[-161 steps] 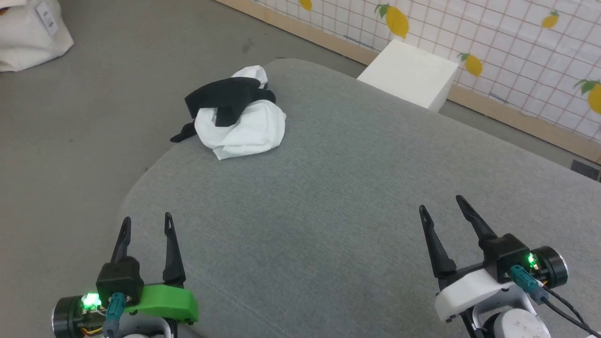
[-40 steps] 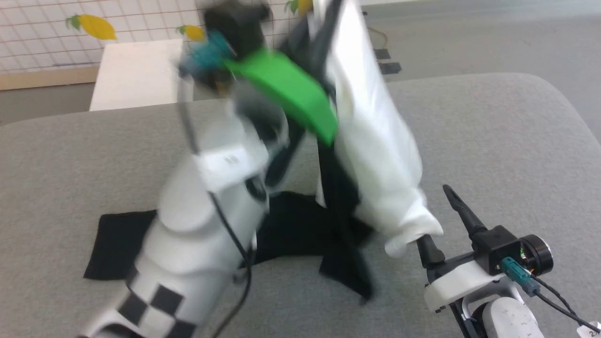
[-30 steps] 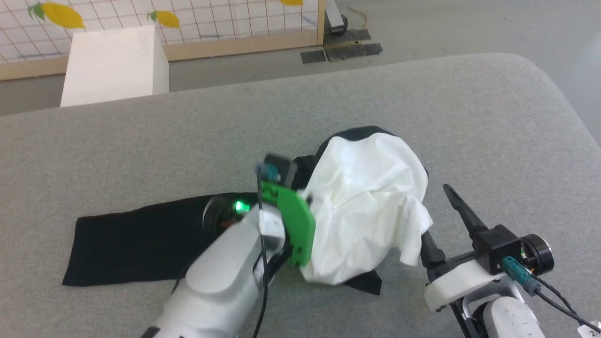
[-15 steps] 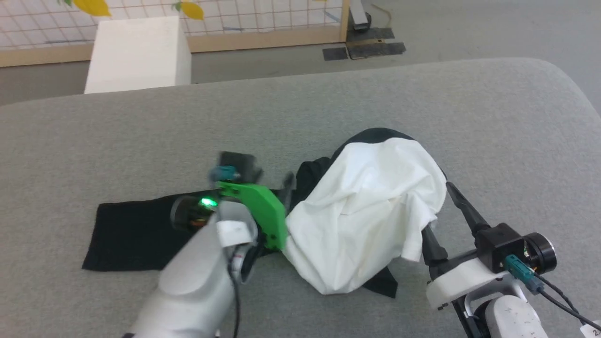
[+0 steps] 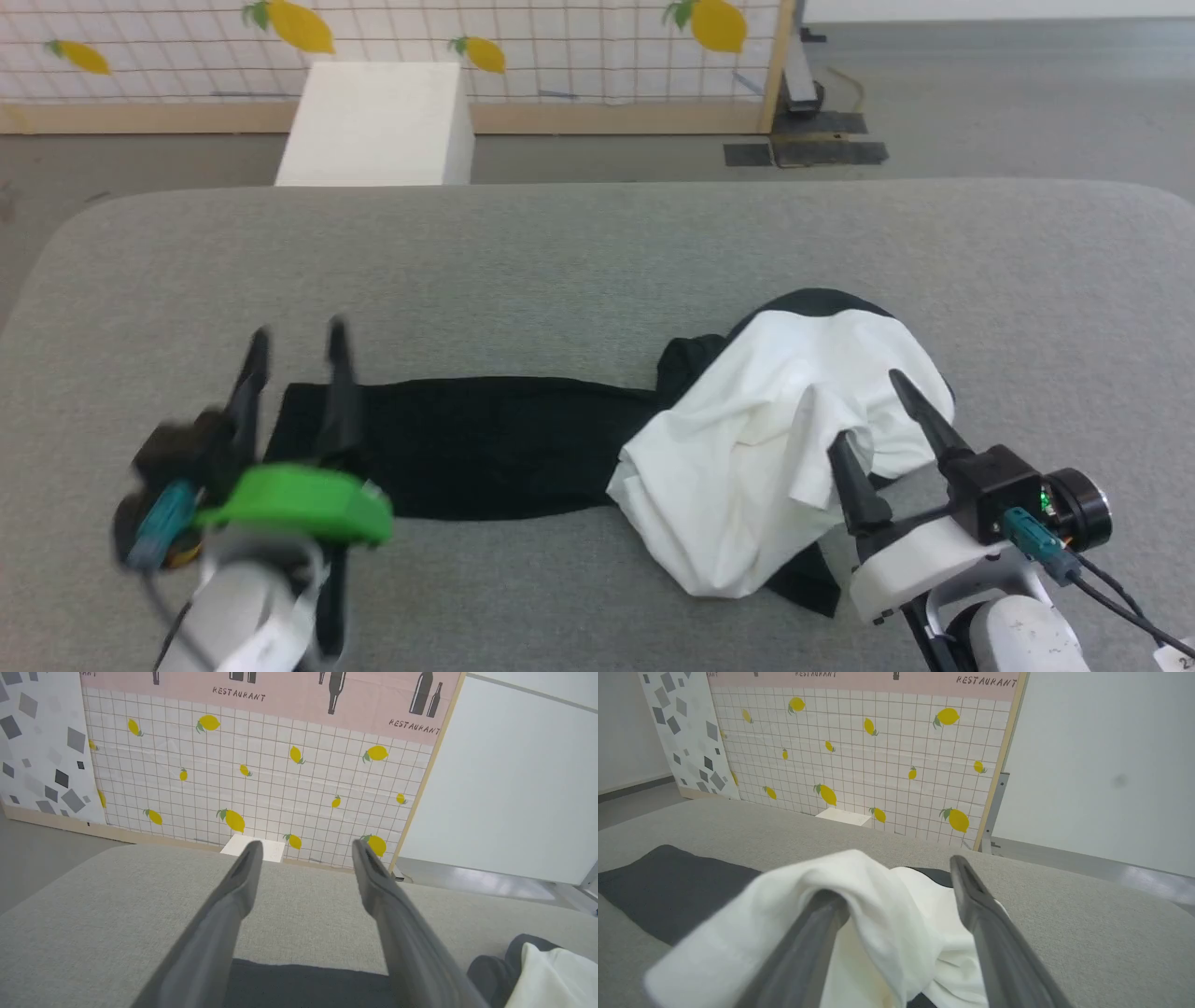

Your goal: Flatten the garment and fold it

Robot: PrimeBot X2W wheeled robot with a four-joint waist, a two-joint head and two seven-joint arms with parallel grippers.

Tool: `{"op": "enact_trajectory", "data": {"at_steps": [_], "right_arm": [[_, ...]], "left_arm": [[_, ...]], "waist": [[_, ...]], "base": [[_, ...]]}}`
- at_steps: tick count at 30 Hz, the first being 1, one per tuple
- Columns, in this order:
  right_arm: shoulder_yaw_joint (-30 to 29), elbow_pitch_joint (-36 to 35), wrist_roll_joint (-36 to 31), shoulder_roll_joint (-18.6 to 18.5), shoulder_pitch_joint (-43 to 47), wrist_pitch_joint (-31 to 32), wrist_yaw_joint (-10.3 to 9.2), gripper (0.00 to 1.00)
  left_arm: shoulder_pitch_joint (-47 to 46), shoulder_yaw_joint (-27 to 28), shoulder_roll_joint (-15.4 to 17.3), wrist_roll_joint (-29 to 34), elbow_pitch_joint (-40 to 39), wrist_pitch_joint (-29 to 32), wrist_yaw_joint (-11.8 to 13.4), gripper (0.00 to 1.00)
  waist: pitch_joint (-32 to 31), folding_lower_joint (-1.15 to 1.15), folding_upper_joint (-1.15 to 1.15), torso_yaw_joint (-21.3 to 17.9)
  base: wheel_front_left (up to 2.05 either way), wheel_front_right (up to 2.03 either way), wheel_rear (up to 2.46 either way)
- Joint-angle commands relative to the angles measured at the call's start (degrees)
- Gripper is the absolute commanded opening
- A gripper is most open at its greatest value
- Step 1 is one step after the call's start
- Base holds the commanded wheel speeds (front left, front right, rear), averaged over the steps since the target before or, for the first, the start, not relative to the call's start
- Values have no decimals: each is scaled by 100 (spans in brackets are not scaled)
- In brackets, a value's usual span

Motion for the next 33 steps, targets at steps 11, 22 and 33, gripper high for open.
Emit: {"op": "enact_trajectory", "data": {"at_steps": [11, 22, 33], "right_arm": [[-3, 181, -74, 0, 326, 1372, -11, 100], [-578, -636, -244, 0, 925, 1745, -11, 100], [-1679, -1482, -432, 0, 1130, 1620, -11, 100]], "left_arm": [[1370, 1107, -604, 1031, -726, -25, -601, 100], [1340, 1402, -1104, 1500, -625, -26, -1267, 100], [1164, 1395, -1310, 1718, -546, -26, -1552, 100]], "waist": [[-25, 0, 0, 314], [28, 0, 0, 13], [175, 0, 0, -363]], "base": [[0, 0, 0], [0, 0, 0], [0, 0, 0]]}}
